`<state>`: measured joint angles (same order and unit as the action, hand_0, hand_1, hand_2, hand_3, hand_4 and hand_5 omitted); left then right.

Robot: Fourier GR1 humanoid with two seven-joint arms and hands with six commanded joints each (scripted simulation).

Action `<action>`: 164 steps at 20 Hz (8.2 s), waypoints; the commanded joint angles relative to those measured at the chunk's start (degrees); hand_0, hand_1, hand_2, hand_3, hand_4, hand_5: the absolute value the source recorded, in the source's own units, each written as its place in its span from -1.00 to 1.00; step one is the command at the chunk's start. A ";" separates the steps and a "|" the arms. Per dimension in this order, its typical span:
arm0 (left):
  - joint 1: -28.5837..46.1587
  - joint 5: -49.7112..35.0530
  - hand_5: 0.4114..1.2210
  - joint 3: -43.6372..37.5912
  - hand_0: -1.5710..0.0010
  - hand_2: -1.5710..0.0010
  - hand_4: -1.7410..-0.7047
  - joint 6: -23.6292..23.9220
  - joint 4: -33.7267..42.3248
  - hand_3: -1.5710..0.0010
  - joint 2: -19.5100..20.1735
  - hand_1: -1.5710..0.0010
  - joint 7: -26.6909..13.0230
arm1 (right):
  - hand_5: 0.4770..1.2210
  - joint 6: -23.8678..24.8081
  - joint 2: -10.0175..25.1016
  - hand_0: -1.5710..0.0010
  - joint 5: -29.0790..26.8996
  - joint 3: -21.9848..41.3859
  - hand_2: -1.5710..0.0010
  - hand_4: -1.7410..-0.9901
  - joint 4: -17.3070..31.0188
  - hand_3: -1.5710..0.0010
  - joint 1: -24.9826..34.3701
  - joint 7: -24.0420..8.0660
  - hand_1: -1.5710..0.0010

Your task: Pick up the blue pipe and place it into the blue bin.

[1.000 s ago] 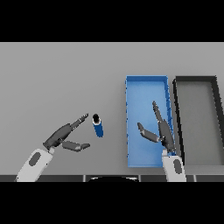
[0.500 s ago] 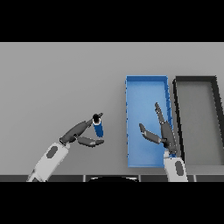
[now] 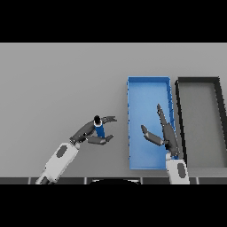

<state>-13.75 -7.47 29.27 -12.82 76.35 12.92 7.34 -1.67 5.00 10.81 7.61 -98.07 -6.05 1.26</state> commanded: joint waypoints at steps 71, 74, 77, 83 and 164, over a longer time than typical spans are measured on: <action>-3.34 -0.56 1.00 2.94 -0.74 -0.60 -0.89 1.27 13.02 -0.67 -2.07 -0.71 -4.55 | 0.32 -31.17 0.35 -0.77 -31.66 15.59 -0.78 -0.23 1.25 -0.68 36.37 -21.13 -0.77; -3.94 -1.47 1.00 2.62 -0.86 -0.75 -0.95 0.92 12.08 -0.83 -2.58 -0.85 -4.78 | 0.65 -31.94 1.59 -0.88 -26.30 16.52 -0.89 -0.24 1.18 -0.84 37.41 -17.36 -0.88; -3.67 -1.73 1.00 2.93 -0.93 -0.77 -0.97 2.00 12.58 -0.91 -2.24 -0.92 -4.60 | 0.82 -31.33 1.13 -0.94 -26.98 16.11 -0.94 -0.29 0.76 -0.92 36.87 -17.74 -0.94; -5.69 5.42 0.92 5.69 0.40 0.49 0.15 -1.02 11.95 0.44 2.68 0.43 -0.18 | 0.95 -32.70 -0.94 -0.98 -27.48 14.93 -0.98 -0.34 -0.35 -0.98 35.78 -22.17 -0.98; -5.60 2.96 -0.86 5.07 1.00 1.00 0.58 0.01 9.55 1.00 1.38 1.00 -11.18 | -0.46 5.22 34.75 0.99 -59.53 39.18 0.99 0.63 34.64 0.99 47.83 -31.63 0.99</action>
<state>-19.36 -4.51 34.33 -12.80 85.90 14.30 -3.90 3.56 39.74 -48.72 46.79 -63.43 41.77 -30.31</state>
